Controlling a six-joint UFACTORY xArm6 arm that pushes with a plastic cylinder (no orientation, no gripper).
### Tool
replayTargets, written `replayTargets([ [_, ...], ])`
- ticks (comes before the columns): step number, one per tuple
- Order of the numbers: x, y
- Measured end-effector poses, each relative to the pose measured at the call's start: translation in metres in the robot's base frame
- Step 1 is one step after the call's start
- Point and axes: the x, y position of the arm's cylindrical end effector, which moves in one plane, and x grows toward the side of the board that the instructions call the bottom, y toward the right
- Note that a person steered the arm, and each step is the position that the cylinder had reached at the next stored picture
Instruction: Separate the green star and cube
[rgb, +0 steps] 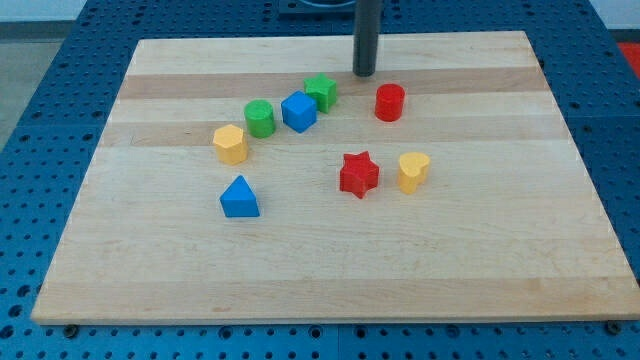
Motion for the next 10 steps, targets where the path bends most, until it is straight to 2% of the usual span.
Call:
replayTargets([
  [3, 0.005, -0.076],
  [10, 0.078, -0.079],
])
